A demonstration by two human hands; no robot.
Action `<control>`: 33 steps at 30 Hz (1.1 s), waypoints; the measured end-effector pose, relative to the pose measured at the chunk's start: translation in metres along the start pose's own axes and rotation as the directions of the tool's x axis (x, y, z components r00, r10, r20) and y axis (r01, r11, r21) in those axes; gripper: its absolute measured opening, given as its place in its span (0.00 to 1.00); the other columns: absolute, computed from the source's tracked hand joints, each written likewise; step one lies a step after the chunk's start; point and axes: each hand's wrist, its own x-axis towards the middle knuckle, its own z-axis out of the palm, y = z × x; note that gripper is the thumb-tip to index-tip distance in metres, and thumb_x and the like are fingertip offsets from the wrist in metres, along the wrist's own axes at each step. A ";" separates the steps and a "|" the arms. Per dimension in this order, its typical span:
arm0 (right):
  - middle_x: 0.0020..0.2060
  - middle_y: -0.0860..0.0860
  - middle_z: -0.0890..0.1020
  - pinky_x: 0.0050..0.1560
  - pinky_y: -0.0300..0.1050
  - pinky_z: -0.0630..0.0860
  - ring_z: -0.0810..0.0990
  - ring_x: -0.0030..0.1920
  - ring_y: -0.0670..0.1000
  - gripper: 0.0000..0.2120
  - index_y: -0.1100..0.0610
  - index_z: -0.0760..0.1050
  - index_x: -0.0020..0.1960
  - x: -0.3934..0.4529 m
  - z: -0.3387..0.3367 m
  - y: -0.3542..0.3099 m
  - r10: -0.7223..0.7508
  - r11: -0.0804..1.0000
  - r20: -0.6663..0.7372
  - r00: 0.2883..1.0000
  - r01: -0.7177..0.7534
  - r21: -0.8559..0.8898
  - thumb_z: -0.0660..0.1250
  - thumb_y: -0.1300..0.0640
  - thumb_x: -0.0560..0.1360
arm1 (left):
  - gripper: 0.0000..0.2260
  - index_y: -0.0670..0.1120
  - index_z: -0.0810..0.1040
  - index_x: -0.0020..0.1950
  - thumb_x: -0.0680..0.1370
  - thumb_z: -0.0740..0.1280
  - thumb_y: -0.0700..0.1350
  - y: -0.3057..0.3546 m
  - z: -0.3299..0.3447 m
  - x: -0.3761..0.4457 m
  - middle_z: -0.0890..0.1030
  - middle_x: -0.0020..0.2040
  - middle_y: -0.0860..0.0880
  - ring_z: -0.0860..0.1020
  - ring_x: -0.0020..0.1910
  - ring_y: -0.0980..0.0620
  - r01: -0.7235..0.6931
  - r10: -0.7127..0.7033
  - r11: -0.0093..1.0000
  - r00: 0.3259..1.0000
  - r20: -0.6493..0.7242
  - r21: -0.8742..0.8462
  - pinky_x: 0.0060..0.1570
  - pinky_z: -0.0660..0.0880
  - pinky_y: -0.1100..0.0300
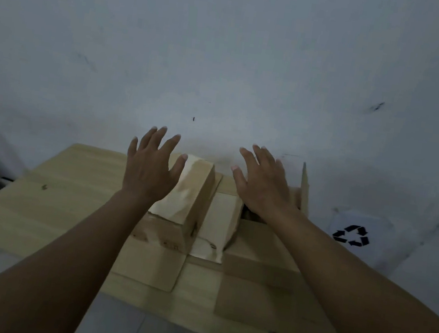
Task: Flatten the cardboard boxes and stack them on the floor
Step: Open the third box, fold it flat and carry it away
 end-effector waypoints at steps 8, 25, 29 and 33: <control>0.80 0.54 0.58 0.78 0.58 0.48 0.51 0.80 0.54 0.26 0.51 0.59 0.80 0.073 0.077 -0.056 -0.002 1.000 0.013 1.000 0.002 0.015 0.51 0.43 0.84 | 0.23 0.49 0.70 0.73 0.81 0.61 0.56 -0.106 0.058 0.021 0.67 0.75 0.43 0.60 0.77 0.43 0.066 -0.064 0.998 0.996 0.069 -0.023 0.73 0.57 0.38; 0.78 0.56 0.62 0.75 0.60 0.57 0.57 0.78 0.57 0.28 0.52 0.62 0.77 0.143 0.250 -0.096 0.368 0.928 0.219 0.904 -0.371 -0.032 0.55 0.40 0.81 | 0.28 0.48 0.64 0.77 0.80 0.59 0.60 -0.222 0.208 0.057 0.61 0.78 0.42 0.58 0.77 0.42 0.171 -0.041 0.964 0.856 0.516 -0.205 0.72 0.61 0.43; 0.79 0.55 0.56 0.76 0.63 0.50 0.51 0.79 0.57 0.31 0.50 0.60 0.77 0.137 0.273 -0.114 0.478 0.878 0.233 0.847 -0.468 -0.102 0.54 0.35 0.79 | 0.29 0.46 0.60 0.78 0.81 0.56 0.60 -0.226 0.230 0.053 0.56 0.79 0.42 0.53 0.78 0.42 0.077 0.108 0.955 0.810 0.577 -0.287 0.73 0.59 0.44; 0.80 0.54 0.52 0.76 0.67 0.47 0.48 0.80 0.58 0.35 0.49 0.58 0.76 0.135 0.278 -0.128 0.575 0.818 0.220 0.788 -0.558 -0.141 0.57 0.32 0.75 | 0.32 0.46 0.55 0.80 0.81 0.56 0.61 -0.231 0.242 0.049 0.50 0.81 0.41 0.47 0.79 0.44 0.073 0.158 0.932 0.799 0.581 -0.355 0.75 0.54 0.46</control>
